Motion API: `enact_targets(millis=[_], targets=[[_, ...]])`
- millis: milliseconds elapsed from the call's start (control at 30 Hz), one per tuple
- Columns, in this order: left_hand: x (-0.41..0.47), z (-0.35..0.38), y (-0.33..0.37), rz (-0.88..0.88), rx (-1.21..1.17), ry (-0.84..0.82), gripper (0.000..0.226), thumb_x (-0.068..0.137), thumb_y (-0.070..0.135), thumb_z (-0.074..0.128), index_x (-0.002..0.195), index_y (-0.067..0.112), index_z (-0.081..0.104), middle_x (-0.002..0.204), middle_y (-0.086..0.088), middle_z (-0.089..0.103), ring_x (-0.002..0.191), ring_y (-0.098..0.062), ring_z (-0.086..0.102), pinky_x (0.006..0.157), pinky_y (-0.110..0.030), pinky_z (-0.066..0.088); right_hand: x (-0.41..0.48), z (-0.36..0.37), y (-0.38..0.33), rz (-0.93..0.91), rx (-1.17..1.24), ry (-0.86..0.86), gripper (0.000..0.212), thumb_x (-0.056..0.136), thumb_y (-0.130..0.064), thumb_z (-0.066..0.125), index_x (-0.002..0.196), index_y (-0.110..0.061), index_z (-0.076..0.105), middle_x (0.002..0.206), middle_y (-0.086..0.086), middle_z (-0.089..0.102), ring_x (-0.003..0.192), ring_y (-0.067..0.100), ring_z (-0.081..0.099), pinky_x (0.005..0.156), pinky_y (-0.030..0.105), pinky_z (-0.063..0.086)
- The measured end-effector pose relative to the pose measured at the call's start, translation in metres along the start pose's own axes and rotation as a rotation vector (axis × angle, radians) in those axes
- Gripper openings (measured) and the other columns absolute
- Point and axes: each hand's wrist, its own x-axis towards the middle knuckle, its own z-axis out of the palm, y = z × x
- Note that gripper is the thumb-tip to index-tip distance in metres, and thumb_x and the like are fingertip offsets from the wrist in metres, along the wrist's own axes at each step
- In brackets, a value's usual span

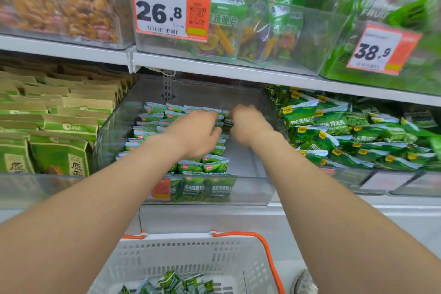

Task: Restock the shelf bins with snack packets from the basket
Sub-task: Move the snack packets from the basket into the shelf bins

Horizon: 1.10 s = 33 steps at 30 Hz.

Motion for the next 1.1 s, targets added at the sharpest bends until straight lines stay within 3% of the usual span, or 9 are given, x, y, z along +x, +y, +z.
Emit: enact_targets(millis=[133, 300, 400, 500, 700, 833, 933, 1000, 1100], targets=[[-0.028, -0.011, 0.023, 0.012, -0.053, 0.204, 0.025, 0.095, 0.024, 0.051, 0.117, 0.017, 0.062, 0.115, -0.010, 0.068, 0.106, -0.038, 0.065, 0.084, -0.049, 0.056, -0.063, -0.028, -0.010, -0.112, -0.020, 0.198, 0.021, 0.094, -0.021, 0.053, 0.111, -0.011, 0.062, 0.113, 0.022, 0.062, 0.103, 0.046, 0.063, 0.073, 0.040, 0.042], [-0.071, -0.035, 0.051, 0.085, 0.034, 0.232, 0.009, 0.076, 0.019, 0.058, 0.082, 0.025, 0.060, 0.081, 0.000, 0.066, 0.083, -0.034, 0.064, 0.064, -0.040, 0.055, -0.134, -0.049, -0.027, -0.247, -0.031, 0.174, 0.008, 0.088, -0.026, 0.054, 0.084, -0.019, 0.056, 0.083, 0.009, 0.046, 0.092, 0.043, 0.062, 0.069, 0.036, 0.037], [-0.096, -0.037, 0.056, 0.149, 0.082, 0.079, 0.010, 0.070, 0.021, 0.058, 0.062, 0.020, 0.052, 0.060, 0.003, 0.053, 0.064, -0.031, 0.053, 0.057, -0.037, 0.051, -0.165, -0.047, -0.027, -0.293, -0.053, 0.096, 0.010, 0.086, -0.025, 0.056, 0.078, -0.019, 0.057, 0.077, 0.008, 0.047, 0.086, 0.040, 0.059, 0.068, 0.035, 0.037], [-0.121, -0.018, 0.058, 0.191, 0.107, -0.108, 0.024, 0.071, 0.029, 0.063, 0.056, 0.015, 0.050, 0.054, 0.002, 0.047, 0.058, -0.027, 0.051, 0.055, -0.035, 0.050, -0.186, -0.027, -0.023, -0.366, -0.076, -0.097, 0.012, 0.087, -0.021, 0.056, 0.090, -0.019, 0.067, 0.079, 0.004, 0.054, 0.084, 0.034, 0.060, 0.065, 0.030, 0.036], [-0.147, 0.075, 0.050, 0.048, -0.011, -0.508, 0.024, 0.076, 0.041, 0.076, 0.067, 0.024, 0.062, 0.073, 0.007, 0.069, 0.072, -0.019, 0.065, 0.071, -0.034, 0.058, -0.205, 0.064, -0.011, -0.289, -0.181, -0.442, 0.031, 0.094, -0.025, 0.061, 0.125, -0.025, 0.066, 0.123, 0.005, 0.065, 0.111, 0.030, 0.066, 0.078, 0.033, 0.047], [-0.181, 0.152, 0.042, -0.066, -0.065, -0.696, 0.015, 0.082, 0.036, 0.071, 0.082, 0.021, 0.068, 0.084, 0.000, 0.071, 0.081, -0.024, 0.069, 0.077, -0.040, 0.062, -0.223, 0.144, -0.008, -0.176, -0.087, -0.609, 0.029, 0.103, -0.021, 0.051, 0.129, -0.015, 0.062, 0.137, 0.008, 0.061, 0.118, 0.031, 0.061, 0.087, 0.034, 0.045], [-0.208, 0.205, 0.035, -0.114, -0.022, -0.814, 0.020, 0.091, 0.027, 0.061, 0.086, 0.010, 0.069, 0.083, -0.006, 0.067, 0.074, -0.028, 0.065, 0.071, -0.041, 0.058, -0.244, 0.187, -0.007, -0.209, -0.078, -0.746, 0.012, 0.101, -0.014, 0.052, 0.110, -0.011, 0.060, 0.124, 0.010, 0.065, 0.095, 0.029, 0.057, 0.079, 0.033, 0.043], [-0.226, 0.235, 0.029, -0.133, 0.019, -0.945, 0.021, 0.097, 0.016, 0.054, 0.081, 0.005, 0.062, 0.079, -0.010, 0.060, 0.068, -0.028, 0.056, 0.063, -0.040, 0.049, -0.254, 0.202, -0.009, -0.171, -0.109, -0.806, 0.014, 0.100, -0.014, 0.056, 0.113, -0.011, 0.059, 0.114, 0.009, 0.061, 0.092, 0.028, 0.058, 0.076, 0.038, 0.048], [-0.253, 0.276, 0.020, -0.071, 0.204, -1.212, 0.013, 0.097, 0.000, 0.052, 0.088, 0.003, 0.061, 0.092, -0.011, 0.057, 0.075, -0.027, 0.052, 0.068, -0.039, 0.049, -0.261, 0.216, -0.009, -0.177, -0.186, -0.848, 0.005, 0.099, -0.013, 0.055, 0.096, -0.012, 0.058, 0.097, 0.005, 0.059, 0.078, 0.022, 0.058, 0.067, 0.036, 0.047]])
